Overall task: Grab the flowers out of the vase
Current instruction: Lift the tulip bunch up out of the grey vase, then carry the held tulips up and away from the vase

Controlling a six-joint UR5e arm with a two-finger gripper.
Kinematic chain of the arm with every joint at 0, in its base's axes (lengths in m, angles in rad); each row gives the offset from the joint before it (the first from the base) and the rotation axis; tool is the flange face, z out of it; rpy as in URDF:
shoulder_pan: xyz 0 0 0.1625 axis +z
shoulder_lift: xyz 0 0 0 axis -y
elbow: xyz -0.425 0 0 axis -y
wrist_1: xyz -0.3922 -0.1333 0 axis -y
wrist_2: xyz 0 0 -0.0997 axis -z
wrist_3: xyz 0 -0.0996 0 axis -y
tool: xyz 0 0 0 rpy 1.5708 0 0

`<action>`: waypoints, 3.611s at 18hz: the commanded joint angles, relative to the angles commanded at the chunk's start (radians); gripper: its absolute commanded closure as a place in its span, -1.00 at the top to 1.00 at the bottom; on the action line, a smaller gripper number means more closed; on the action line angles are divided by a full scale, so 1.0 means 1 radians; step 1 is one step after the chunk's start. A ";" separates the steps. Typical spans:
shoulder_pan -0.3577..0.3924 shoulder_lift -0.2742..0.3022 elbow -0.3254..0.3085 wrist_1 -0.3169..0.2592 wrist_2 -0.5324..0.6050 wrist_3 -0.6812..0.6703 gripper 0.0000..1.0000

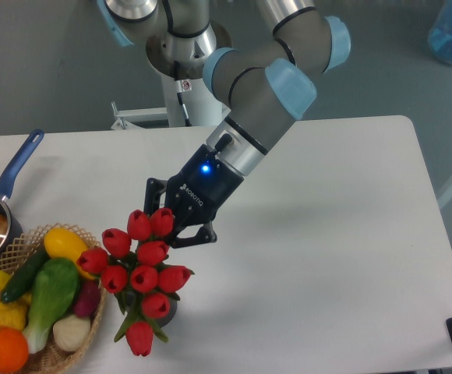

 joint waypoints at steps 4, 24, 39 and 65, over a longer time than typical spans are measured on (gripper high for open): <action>0.024 0.009 0.020 -0.002 -0.043 -0.046 -1.00; 0.123 0.018 0.127 -0.002 -0.198 -0.172 -1.00; 0.232 0.021 0.135 -0.003 -0.279 -0.190 -1.00; 0.379 0.058 0.103 0.002 0.055 -0.025 -1.00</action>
